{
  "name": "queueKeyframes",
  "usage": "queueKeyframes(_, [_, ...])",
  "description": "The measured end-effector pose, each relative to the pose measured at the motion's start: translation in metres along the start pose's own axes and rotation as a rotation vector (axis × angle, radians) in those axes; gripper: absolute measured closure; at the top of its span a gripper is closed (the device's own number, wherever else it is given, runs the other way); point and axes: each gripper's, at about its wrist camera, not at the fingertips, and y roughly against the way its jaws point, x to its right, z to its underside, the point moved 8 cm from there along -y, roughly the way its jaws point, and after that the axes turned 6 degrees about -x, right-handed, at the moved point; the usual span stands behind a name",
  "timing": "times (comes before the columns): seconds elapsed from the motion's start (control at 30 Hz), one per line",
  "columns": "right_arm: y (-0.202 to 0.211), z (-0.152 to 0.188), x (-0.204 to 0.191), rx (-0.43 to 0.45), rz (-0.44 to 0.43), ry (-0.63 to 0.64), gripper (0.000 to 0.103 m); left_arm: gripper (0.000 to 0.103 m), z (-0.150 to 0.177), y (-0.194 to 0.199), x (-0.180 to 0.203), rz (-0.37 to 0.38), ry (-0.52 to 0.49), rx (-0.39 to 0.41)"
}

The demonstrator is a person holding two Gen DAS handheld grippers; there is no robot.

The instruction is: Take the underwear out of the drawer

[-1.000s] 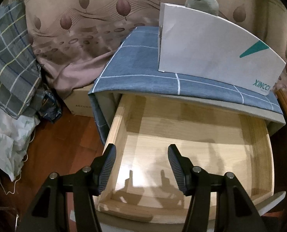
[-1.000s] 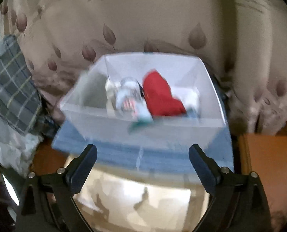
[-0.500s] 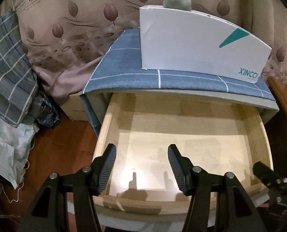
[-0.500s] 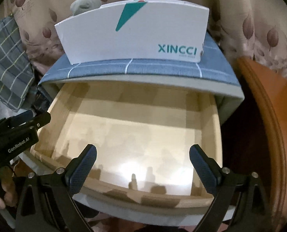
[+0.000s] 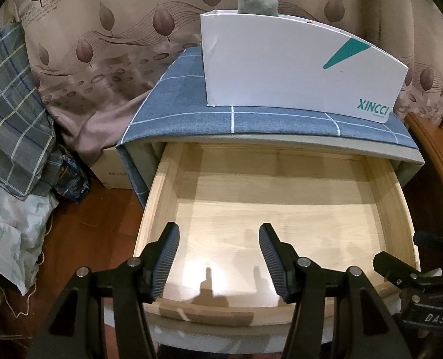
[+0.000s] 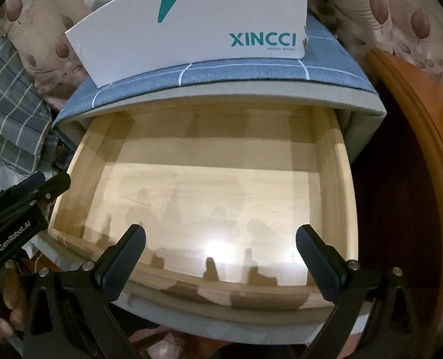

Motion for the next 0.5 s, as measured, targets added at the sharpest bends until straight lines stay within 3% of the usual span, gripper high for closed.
queueKeyframes(0.5, [-0.0015, 0.0011, 0.0007, -0.003, 0.008, -0.011, 0.003, 0.046, 0.0029, -0.0012, 0.0040, -0.004, -0.015, -0.001])
